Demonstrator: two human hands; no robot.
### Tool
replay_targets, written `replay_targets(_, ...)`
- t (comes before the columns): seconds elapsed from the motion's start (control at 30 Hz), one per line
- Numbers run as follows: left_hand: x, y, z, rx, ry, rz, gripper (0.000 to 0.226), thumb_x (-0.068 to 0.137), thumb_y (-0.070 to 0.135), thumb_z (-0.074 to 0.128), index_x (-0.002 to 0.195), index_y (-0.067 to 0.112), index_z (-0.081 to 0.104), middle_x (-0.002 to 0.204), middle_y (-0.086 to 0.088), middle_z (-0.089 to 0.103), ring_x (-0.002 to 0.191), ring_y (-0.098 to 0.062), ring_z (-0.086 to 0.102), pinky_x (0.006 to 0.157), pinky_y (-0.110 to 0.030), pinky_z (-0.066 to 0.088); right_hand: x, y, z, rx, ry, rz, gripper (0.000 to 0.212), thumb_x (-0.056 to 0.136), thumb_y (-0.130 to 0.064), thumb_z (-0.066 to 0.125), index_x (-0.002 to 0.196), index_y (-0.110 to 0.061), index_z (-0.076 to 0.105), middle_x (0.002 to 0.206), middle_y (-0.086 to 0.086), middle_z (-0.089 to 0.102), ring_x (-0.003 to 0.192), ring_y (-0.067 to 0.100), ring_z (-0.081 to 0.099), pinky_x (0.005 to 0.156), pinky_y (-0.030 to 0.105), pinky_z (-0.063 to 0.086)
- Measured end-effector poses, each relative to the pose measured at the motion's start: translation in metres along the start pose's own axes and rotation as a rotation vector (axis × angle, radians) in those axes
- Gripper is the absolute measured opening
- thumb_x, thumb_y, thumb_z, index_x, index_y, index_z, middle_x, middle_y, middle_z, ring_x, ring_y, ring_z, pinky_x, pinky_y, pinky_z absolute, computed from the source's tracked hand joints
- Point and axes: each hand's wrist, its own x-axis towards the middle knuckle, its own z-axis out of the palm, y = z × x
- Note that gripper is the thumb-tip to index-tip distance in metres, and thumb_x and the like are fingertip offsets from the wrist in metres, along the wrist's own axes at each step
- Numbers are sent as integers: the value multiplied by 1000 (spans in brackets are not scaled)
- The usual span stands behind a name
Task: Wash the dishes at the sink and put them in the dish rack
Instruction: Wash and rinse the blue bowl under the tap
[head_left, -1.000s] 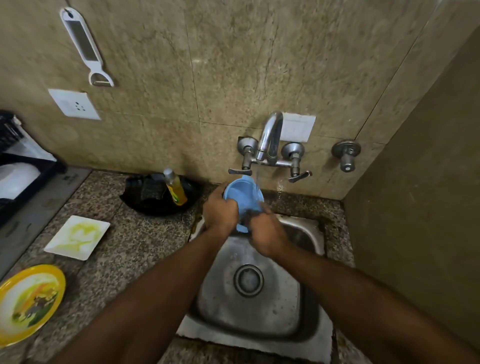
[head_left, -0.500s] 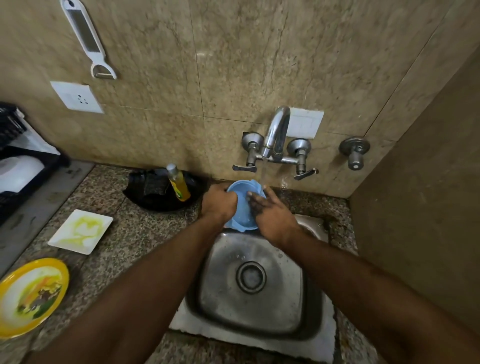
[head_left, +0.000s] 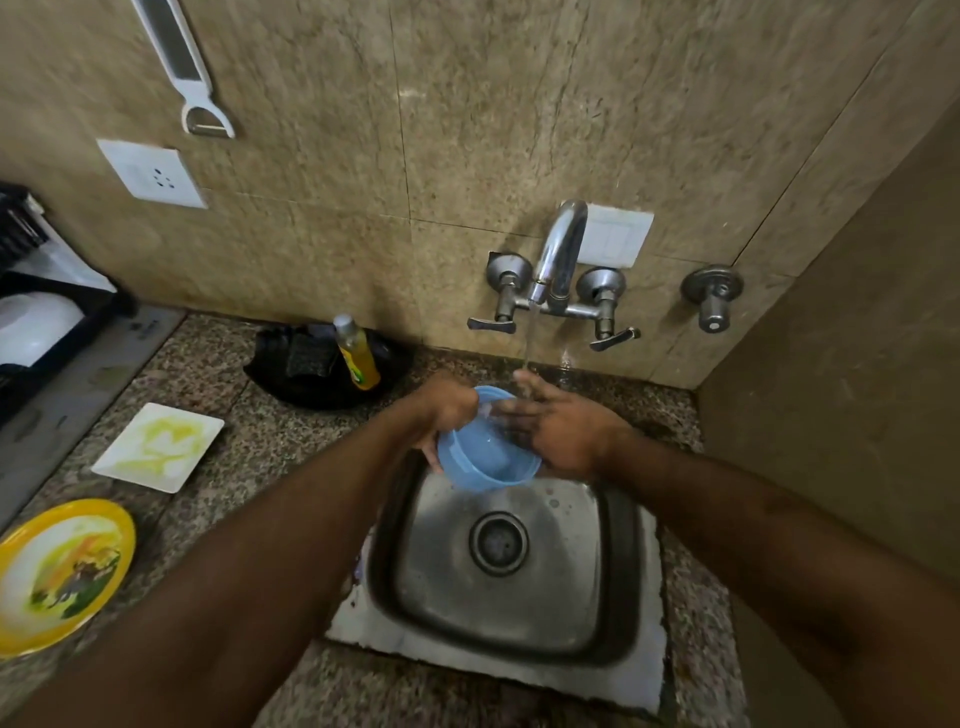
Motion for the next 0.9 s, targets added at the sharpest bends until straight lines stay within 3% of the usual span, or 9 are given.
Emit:
replay_targets(0.1,-1,8,-5,56,15,32,19,91,6,53,104,-1,65,93,-29,66,73,-47,69,57,-56,61,5,1,3,-39,-13,26,51,101,-30,43,148,-12,52,160,6,43,158,22,13,125,59,9)
replay_targets(0.2,14,-3,-2,104,157,182,26,92,5,54,111,-5,68,108,-31,69,80,-33,68,73,-40,59,8,-12,17,-34,99,105,47,97,-26,43,135,-8,65,150,11,56,152,23,34,125,54,14)
replay_targets(0.33,31,-32,15,-414,258,155,26,61,14,69,85,13,77,100,-25,75,76,-29,68,70,-41,58,7,-31,25,61,200,214,21,81,-22,71,100,-17,78,106,3,77,124,25,64,121,54,30)
replay_targets(0.47,33,-53,62,-606,354,274,78,62,9,67,137,27,57,113,-4,73,98,-21,71,80,-39,61,27,-49,9,256,230,457,15,72,-20,69,84,-19,78,78,-1,74,84,19,73,108,36,46)
replay_targets(0.6,15,-35,78,-738,587,225,80,78,7,60,154,23,44,121,4,62,108,-17,61,89,-31,52,39,-61,-4,473,339,524,15,62,-13,81,71,-18,70,68,3,68,68,25,67,68,28,52)
replay_targets(0.7,20,-30,67,-719,629,239,76,67,18,48,142,23,61,120,1,69,106,-20,64,92,-36,56,28,-48,-1,332,273,376,18,83,-36,74,80,-19,73,77,1,71,77,23,68,80,31,51)
replay_targets(0.77,27,-34,60,-658,607,222,68,62,19,45,126,21,70,112,-5,74,100,-29,70,87,-46,62,20,-29,2,236,154,288,54,99,-60,49,86,-15,77,85,4,74,87,24,68,97,35,50)
replay_targets(0.83,26,-32,52,-623,503,187,53,65,16,48,114,18,71,105,-12,74,89,-37,72,72,-54,64,12,-9,0,155,105,200,77,100,-70,33,95,-8,79,98,9,76,103,26,69,111,41,43)
replay_targets(0.9,18,-24,42,-588,316,141,38,78,7,50,111,14,67,98,-15,72,76,-39,73,57,-50,62,5,11,0,109,97,109,75,98,-69,40,107,-4,77,117,14,74,125,27,62,119,44,35)
